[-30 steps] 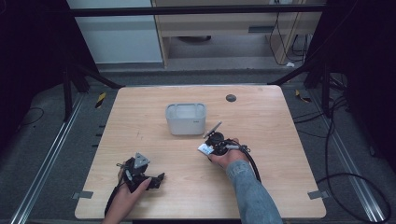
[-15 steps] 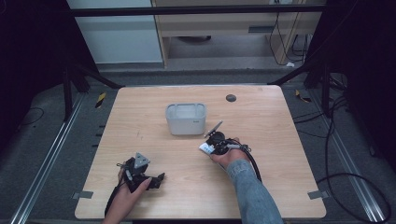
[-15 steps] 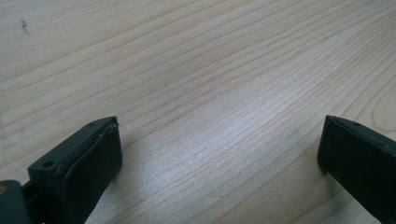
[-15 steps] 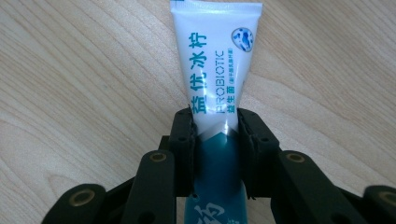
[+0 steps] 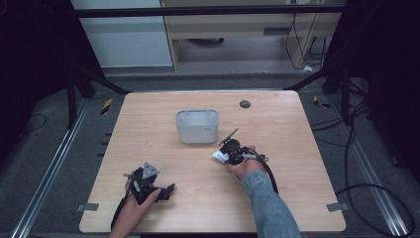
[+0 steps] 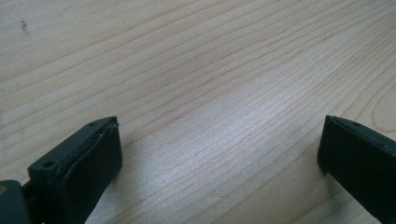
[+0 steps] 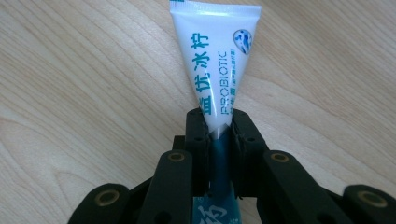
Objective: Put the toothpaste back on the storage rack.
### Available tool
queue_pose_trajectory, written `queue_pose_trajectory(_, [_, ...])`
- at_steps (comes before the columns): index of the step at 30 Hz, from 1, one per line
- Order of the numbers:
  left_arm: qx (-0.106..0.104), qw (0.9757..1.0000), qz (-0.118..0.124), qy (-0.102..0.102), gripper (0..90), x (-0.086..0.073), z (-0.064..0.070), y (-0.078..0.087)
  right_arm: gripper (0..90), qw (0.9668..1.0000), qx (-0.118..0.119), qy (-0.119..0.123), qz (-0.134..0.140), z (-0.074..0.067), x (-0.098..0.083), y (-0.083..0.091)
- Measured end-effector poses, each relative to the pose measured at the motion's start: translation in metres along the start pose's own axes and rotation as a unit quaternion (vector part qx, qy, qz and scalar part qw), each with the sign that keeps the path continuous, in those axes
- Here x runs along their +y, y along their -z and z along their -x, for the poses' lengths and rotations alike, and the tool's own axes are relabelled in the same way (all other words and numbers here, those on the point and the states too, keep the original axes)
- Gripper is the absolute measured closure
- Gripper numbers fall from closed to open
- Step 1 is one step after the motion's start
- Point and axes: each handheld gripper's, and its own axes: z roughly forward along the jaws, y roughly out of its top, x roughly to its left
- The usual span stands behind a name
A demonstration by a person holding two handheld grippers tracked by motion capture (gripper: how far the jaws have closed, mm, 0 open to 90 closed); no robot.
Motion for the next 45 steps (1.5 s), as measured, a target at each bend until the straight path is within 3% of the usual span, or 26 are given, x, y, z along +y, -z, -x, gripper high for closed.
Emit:
queue_pose_trajectory(7, [0.0,1.0,0.0,0.0,0.0,0.0,0.0,0.0,80.1,1.0,-0.006,-0.007,0.003,0.005,-0.003,0.006])
queue_pose_trajectory(14, [-0.001,1.0,0.001,0.001,0.0,0.0,0.0,0.0,80.4,0.9996,-0.016,-0.014,0.019,0.012,-0.007,0.025])
queue_pose_trajectory(27, [-0.002,1.0,0.001,-0.001,0.0,0.0,0.0,0.0,80.3,0.9952,-0.026,-0.041,0.085,0.029,-0.014,0.064])
queue_pose_trajectory(32, [-0.002,1.0,0.001,-0.001,0.0,0.0,0.0,0.0,80.3,0.992,-0.029,-0.047,0.114,0.031,-0.014,0.071])
queue_pose_trajectory(35, [-0.002,1.0,0.001,-0.001,0.0,0.0,0.0,0.0,80.3,0.9881,-0.04,-0.056,0.138,0.032,-0.015,0.074])
queue_pose_trajectory(40, [-0.003,1.0,0.001,-0.001,0.0,0.0,0.0,0.0,80.3,0.9788,-0.051,-0.074,0.184,0.035,-0.014,0.082])
queue_pose_trajectory(45, [-0.003,1.0,0.001,-0.002,0.0,0.0,0.0,0.0,80.3,0.9736,-0.051,-0.078,0.208,0.033,-0.012,0.087])
